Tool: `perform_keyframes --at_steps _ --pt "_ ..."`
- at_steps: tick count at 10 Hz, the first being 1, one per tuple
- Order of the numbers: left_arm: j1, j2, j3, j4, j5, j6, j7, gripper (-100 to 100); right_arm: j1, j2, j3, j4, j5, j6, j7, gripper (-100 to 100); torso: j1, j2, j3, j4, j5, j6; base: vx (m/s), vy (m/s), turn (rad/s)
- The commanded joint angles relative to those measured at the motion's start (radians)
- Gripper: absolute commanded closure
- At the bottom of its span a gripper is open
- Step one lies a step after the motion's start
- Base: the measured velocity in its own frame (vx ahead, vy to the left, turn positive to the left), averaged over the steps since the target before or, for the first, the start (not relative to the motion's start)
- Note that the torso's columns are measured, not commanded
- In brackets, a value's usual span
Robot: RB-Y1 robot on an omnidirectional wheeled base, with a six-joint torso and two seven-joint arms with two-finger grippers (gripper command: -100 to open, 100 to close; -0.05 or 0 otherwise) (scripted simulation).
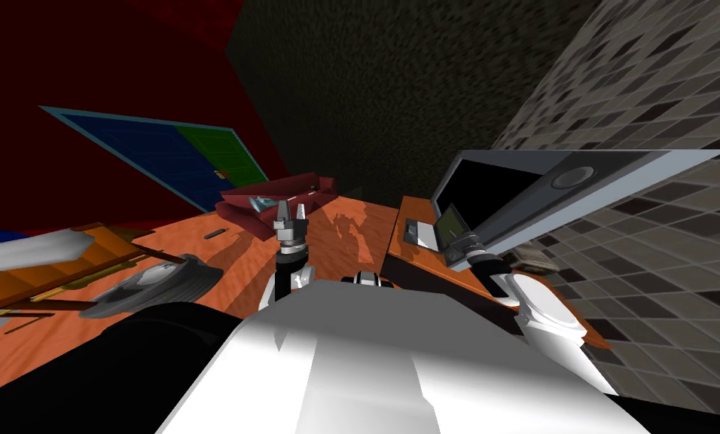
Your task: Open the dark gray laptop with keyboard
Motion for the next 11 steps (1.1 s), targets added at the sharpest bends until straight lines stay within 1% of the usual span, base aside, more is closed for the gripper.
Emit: perform_keyframes --at_steps 1,2,3,5,6,7,8,11 --pt "0.0 0.0 0.0 0.0 0.0 0.0 0.0 0 0.03 -0.018 -0.001 -0.012 0.047 0.002 0.037 100 -0.001 0.001 0.0 0.0 0.0 0.0 0.07 0.128 0.003" --pt "0.0 0.0 0.0 0.0 0.0 0.0 0.0 0 0.042 -0.024 -0.001 -0.018 0.065 0.003 0.05 100 -0.004 0.002 0.001 0.001 -0.001 0.0 0.09 0.122 0.002" --pt "0.0 0.0 0.0 0.0 0.0 0.0 0.0 0 0.067 -0.036 -0.002 -0.029 0.099 0.005 0.075 100 -0.006 0.003 0.002 0.001 -0.002 0.0 0.108 0.147 0.002" --pt "0.0 0.0 0.0 0.0 0.0 0.0 0.0 0 0.091 -0.049 -0.003 -0.04 0.134 0.006 0.101 100 -0.004 0.003 0.002 0.001 -0.001 0.0 0.097 0.149 -0.001" --pt "0.0 0.0 0.0 0.0 0.0 0.0 0.0 0 0.082 -0.048 0.001 -0.038 0.125 0.01 0.087 100 -0.006 0.004 0.003 0.001 -0.002 0.0 0.037 0.057 -0.003" --pt "0.0 0.0 0.0 0.0 0.0 0.0 0.0 0 0.066 -0.042 -0.002 -0.028 0.099 0.011 0.068 -100 -0.01 0.007 0.004 0.002 -0.003 0.0 -0.034 -0.062 -0.019" --pt "0.0 0.0 0.0 0.0 0.0 0.0 0.0 0 0.055 -0.038 -0.005 -0.021 0.08 0.012 0.054 -100 -0.015 0.009 0.006 0.003 -0.004 0.0 -0.064 -0.118 -0.022" --pt "0.0 0.0 0.0 0.0 0.0 0.0 0.0 0 0.024 -0.028 -0.012 -0.004 0.03 0.013 0.017 -100 -0.006 0.004 0.003 0.001 -0.002 0.0 -0.078 -0.146 -0.016"
